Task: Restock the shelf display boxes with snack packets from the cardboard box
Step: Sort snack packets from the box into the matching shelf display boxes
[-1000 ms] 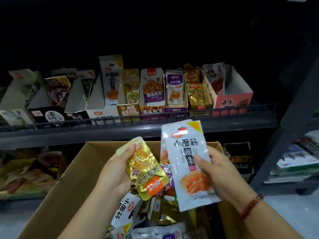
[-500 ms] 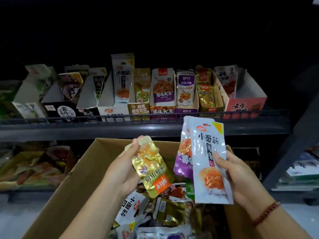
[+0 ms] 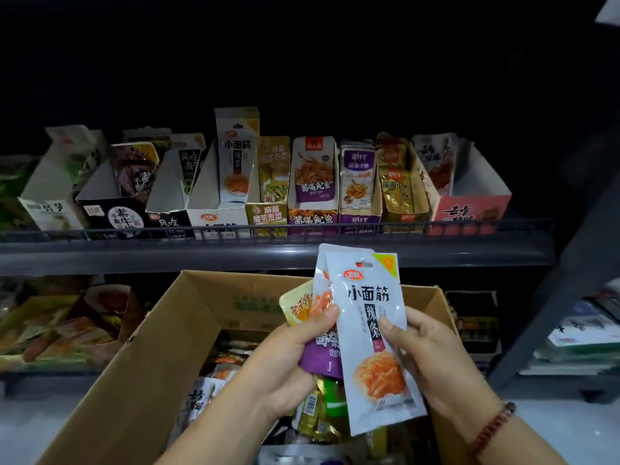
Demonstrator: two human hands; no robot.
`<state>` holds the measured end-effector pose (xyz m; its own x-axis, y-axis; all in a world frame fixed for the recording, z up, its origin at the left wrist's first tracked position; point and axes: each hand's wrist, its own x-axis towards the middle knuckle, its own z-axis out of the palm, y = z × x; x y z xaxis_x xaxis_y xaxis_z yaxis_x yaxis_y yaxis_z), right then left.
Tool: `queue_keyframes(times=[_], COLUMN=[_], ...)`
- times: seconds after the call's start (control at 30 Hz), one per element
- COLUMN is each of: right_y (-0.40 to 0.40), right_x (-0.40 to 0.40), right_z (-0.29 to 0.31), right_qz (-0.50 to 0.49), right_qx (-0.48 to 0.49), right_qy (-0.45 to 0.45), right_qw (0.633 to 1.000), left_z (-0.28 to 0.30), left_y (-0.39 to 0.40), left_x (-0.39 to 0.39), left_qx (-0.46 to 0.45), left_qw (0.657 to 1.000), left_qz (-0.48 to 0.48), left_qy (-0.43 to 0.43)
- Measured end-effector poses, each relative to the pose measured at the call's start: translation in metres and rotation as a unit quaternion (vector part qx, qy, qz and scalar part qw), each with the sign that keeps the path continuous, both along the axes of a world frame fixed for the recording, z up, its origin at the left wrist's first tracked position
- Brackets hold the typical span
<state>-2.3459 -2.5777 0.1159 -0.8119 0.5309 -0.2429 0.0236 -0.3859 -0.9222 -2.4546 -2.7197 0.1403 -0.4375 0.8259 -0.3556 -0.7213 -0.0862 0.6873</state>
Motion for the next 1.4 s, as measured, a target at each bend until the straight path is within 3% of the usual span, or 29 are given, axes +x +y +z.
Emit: queue_keyframes(times=[0.1,0.33,0.7,0.9,1.4], right_y=[-0.002,-0.002,-0.004,-0.009,-0.01], right_x=[0.001,0.0,-0.035,-0.085,-0.279], right_z=[0.002,0.012,0.054,0.085,0.142], right_qz=[-0.033,-0.076,-0.058,-0.043,-0.085], right_qx=[0.037,0.139,0.149,0.153,0.33], right_qy=[0.016,-0.006,-0.005,-0.006,0.022], right_qw=[0.999,0.987,0.987,0.987,0.94], left_z=[0.001,0.001,0.027,0.037,0.033], left_y=[-0.001,-0.002,-0.016,-0.032,-0.084], left_x=[0.002,-0.001,-0.032,-0.075,-0.158], left_qx=[0.007,-0.066,-0.047,-0.034,-0.029], left_qw=[1.0,0.989,0.967,0.945,0.889], left_qz=[-0.02,0.053,0.184,0.278,0.433], left_qy=[0.02,0.119,0.171,0.169,0.148])
